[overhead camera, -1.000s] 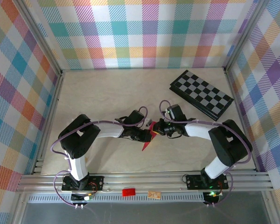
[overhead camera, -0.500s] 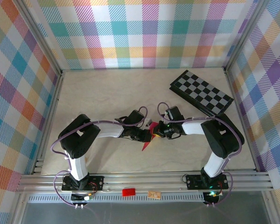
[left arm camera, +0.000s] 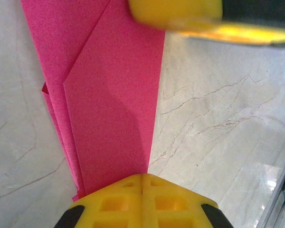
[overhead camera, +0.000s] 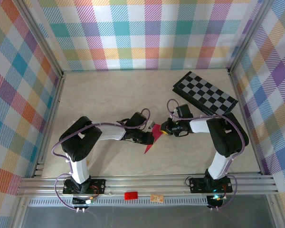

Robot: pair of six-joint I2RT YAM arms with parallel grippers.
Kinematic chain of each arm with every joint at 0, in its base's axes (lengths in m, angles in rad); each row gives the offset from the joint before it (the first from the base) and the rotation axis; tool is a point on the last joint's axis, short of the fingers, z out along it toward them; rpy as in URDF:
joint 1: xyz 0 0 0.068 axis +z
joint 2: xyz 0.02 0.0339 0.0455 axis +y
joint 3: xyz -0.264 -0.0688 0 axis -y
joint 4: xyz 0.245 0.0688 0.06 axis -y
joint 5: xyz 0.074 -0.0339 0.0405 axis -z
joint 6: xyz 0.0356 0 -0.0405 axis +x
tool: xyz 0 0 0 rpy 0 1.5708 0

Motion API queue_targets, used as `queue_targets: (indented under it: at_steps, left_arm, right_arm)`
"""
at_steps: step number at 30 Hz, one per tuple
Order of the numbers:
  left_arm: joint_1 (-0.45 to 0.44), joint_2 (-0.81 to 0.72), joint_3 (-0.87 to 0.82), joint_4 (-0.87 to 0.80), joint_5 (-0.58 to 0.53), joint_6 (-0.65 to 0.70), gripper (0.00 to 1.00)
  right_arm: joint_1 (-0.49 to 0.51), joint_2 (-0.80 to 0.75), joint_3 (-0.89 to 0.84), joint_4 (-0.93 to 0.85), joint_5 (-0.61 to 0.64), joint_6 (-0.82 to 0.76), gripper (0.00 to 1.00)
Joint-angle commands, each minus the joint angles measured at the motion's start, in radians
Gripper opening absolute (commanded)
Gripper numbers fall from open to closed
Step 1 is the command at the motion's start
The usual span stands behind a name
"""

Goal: Fold a paper plane with a square sheet of paper (pick it up from the middle)

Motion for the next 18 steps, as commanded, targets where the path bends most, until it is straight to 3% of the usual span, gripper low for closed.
queue_targets:
  at_steps: [1,11,18]
  left_arm:
    - [0.008,0.053,-0.072,-0.203,-0.074,0.032,0.00]
    - [0.007,0.051,-0.077,-0.195,-0.071,0.032,0.00]
    - [0.007,0.050,-0.082,-0.188,-0.071,0.029,0.00]
  right_arm:
    - [-0.045,0.028,0.032,-0.026,0.098,-0.040,0.10]
    - [-0.110,0.011,0.045,-0.042,0.104,-0.038,0.11]
    - [-0.113,-0.118,0.028,-0.049,0.074,-0.028,0.14]
